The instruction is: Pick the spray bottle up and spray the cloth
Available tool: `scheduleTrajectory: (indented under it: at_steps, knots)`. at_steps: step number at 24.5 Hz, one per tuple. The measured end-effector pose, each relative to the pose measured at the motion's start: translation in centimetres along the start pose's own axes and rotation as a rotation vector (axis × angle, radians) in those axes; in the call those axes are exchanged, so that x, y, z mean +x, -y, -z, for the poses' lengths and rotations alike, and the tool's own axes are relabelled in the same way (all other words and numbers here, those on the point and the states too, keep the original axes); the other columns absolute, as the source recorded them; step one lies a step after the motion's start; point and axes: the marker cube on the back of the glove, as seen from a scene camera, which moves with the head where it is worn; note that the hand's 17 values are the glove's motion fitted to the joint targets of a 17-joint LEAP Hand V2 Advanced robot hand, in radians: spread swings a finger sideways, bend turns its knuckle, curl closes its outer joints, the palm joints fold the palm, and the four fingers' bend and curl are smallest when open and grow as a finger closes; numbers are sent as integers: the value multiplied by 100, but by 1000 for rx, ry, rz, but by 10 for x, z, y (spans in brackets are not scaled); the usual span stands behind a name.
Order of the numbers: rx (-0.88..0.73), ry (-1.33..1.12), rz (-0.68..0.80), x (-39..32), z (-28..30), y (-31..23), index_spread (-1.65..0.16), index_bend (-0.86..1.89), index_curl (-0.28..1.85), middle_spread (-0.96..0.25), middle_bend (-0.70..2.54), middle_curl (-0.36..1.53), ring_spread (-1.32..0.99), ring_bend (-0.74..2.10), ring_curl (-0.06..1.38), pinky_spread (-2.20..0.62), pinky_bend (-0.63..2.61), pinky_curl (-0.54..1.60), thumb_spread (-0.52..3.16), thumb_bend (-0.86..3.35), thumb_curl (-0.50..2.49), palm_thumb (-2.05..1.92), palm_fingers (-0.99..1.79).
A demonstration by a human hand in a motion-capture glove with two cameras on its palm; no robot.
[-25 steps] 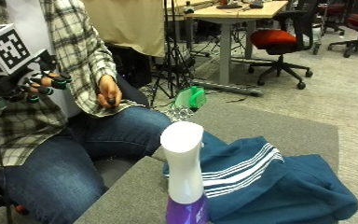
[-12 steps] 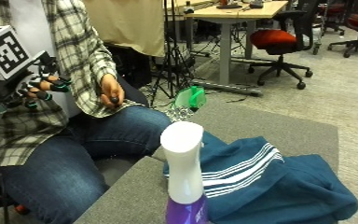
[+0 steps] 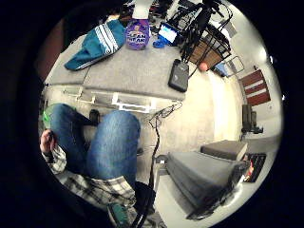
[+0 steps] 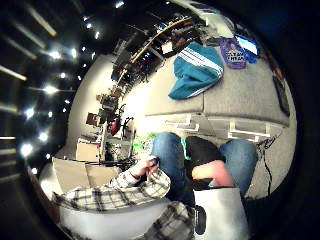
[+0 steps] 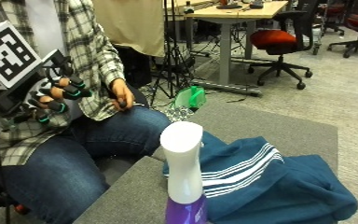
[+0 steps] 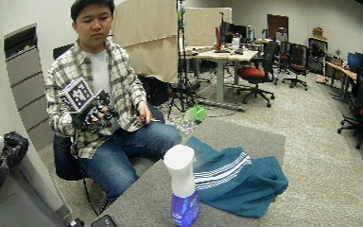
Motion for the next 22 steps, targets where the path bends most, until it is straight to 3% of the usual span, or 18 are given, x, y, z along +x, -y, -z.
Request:
scheduleTrajectory:
  at_steps: [11, 18, 22]
  knots:
    - [97, 220, -32, 57, -5, 135, -30, 11, 23, -3, 18, 22, 13, 43, 23, 20, 60, 23, 100, 8, 37, 68, 19]
    - [235, 561, -170, 113, -46, 242, -27, 7, 19, -1, 17, 23, 10, 54, 28, 19, 71, 27, 96, 8, 41, 78, 18]
    - [277, 634, -169, 113, -58, 263, -26, 8, 19, 0, 18, 24, 9, 56, 29, 17, 74, 29, 94, 7, 43, 84, 17]
